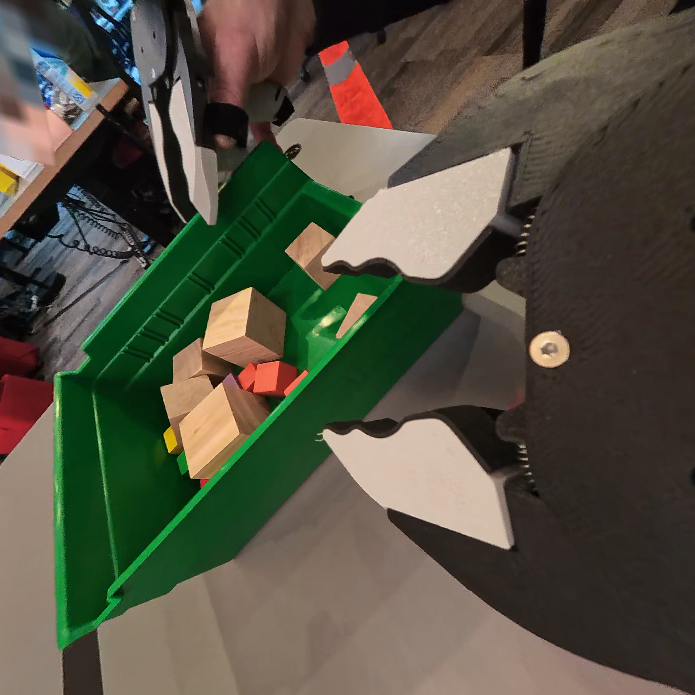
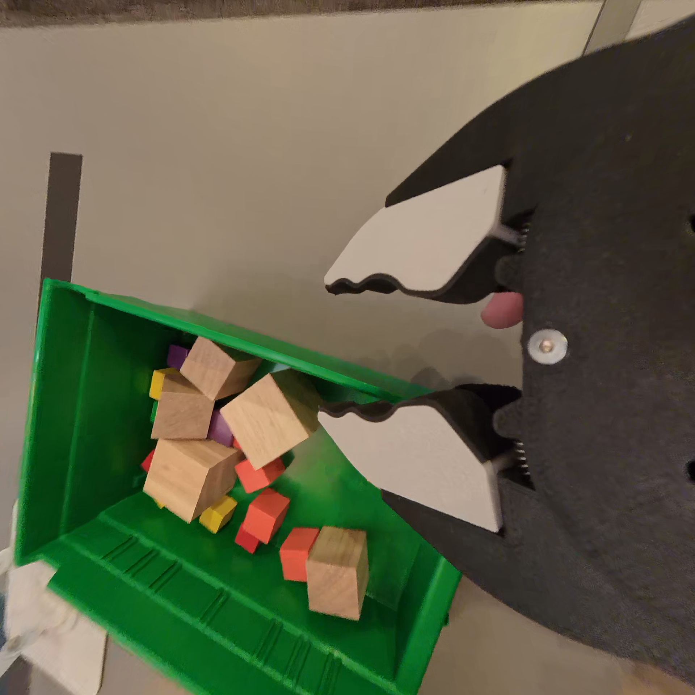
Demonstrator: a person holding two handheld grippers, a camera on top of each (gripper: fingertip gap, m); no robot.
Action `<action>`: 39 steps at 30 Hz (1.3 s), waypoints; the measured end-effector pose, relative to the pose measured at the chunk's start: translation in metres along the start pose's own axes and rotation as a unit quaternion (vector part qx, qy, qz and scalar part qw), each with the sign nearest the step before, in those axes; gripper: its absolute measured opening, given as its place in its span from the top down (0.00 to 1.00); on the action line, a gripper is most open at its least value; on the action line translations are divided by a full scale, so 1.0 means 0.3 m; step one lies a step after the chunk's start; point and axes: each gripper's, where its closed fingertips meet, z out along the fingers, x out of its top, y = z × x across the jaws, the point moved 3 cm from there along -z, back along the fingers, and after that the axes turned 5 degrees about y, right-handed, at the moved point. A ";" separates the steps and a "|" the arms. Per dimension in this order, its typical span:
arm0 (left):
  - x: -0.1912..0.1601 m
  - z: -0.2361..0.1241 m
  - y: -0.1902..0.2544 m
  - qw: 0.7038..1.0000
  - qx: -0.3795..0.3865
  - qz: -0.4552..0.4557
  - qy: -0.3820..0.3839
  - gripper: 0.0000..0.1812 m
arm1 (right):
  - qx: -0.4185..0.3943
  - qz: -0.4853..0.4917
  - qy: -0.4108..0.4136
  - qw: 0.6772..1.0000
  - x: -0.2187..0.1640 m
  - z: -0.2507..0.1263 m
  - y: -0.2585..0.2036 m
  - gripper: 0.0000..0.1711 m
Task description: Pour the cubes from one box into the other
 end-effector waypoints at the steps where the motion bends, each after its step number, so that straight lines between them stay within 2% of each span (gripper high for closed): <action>1: -0.002 0.000 0.007 1.000 -0.007 -0.001 -0.001 0.60 | 0.012 0.009 -0.003 1.000 -0.002 0.000 -0.009 0.71; 3: -0.016 0.005 0.035 0.999 -0.030 -0.011 -0.015 0.61 | 0.011 0.008 -0.010 1.000 -0.005 -0.002 -0.008 0.73; 8: -0.021 0.000 0.053 0.999 -0.039 -0.010 -0.002 0.62 | 0.007 -0.007 -0.011 1.000 0.004 -0.019 -0.014 0.71; 12: -0.041 -0.019 0.054 0.999 -0.042 -0.004 -0.006 0.61 | 0.008 0.001 0.032 0.999 0.051 -0.057 -0.024 0.70; 17: -0.051 -0.054 0.071 0.999 -0.048 0.012 -0.011 0.61 | 0.032 -0.039 -0.034 0.998 -0.003 -0.028 -0.086 0.65; 22: -0.058 -0.107 0.065 0.998 -0.032 0.047 -0.015 0.62 | 0.030 -0.045 -0.061 0.997 -0.042 0.007 -0.100 0.68; 26: -0.037 -0.198 0.020 0.997 0.001 0.077 -0.007 0.63 | 0.022 -0.060 -0.073 0.995 -0.063 0.017 -0.100 0.72; 30: -0.009 -0.309 -0.034 0.997 0.029 0.070 0.006 0.63 | 0.021 -0.069 -0.082 0.994 -0.081 0.025 -0.103 0.77; 35: -0.003 -0.480 -0.116 0.991 0.088 0.103 0.005 0.63 | 0.014 -0.074 -0.080 0.994 -0.081 0.027 -0.091 0.83; 39: 0.015 -0.641 -0.173 0.991 0.106 0.076 -0.004 0.64 | 0.011 -0.073 -0.080 0.994 -0.079 0.029 -0.087 0.84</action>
